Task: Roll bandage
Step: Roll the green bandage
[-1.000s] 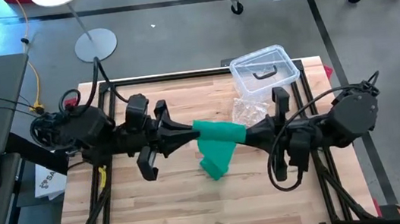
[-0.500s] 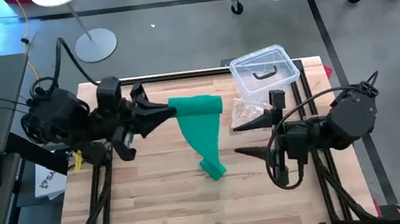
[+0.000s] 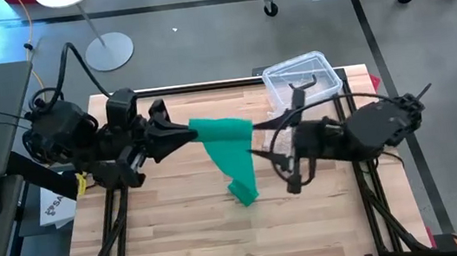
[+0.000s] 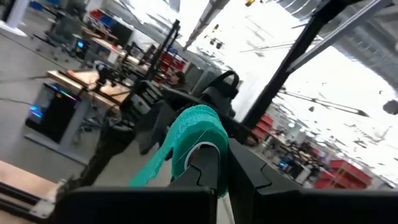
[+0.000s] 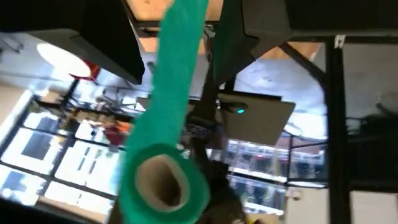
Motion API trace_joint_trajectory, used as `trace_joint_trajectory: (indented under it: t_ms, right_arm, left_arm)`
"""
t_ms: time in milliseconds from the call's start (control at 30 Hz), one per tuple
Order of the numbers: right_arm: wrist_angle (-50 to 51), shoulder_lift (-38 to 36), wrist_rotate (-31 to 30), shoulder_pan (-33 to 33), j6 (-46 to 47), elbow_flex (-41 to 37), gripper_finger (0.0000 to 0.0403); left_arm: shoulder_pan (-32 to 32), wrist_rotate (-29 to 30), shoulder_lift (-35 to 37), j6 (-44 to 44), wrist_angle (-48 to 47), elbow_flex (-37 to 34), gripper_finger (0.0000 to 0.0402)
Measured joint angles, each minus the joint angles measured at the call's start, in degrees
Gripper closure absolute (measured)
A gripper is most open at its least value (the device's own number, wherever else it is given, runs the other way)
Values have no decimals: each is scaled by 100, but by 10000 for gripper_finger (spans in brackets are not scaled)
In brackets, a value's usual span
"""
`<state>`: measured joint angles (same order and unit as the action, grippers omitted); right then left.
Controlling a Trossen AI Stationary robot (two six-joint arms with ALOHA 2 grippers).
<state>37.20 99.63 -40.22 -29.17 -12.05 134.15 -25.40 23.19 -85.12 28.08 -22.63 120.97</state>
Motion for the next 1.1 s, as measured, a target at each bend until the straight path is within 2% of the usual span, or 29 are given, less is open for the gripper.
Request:
trace_joint_trajectory:
  t_ms: [100, 200, 300, 400, 467, 567, 867, 1100]
  right_arm:
    - [-221, 109, -120, 42, -416, 0, 218]
    - [-421, 191, -381, 79, -1020, 0, 244]
    - [-504, 243, -431, 149, -1552, 0, 297]
    - [-522, 247, -503, 198, -2123, 0, 371]
    - [-629, 247, -749, 212, -2657, 0, 392]
    - [-1125, 247, -1198, 212, -3651, 0, 392]
    - [-3007, 204, -1537, -107, -6994, 0, 402]
    - [-3477, 195, -1789, -524, -7934, 0, 402]
  left_arm:
    - [-2, -190, -9, 162, 22, -1, 395]
    - [-11, -412, -32, 356, 11, 0, 395]
    - [-16, -604, -49, 576, -17, -2, 395]
    - [-16, -839, -95, 806, -24, 0, 394]
    - [-16, -1032, -140, 964, -21, 0, 394]
    - [-16, -1277, -204, 1174, -94, 0, 394]
    - [-18, -1454, -284, 1632, -608, 0, 394]
    - [-16, -1376, -284, 1577, -628, 0, 394]
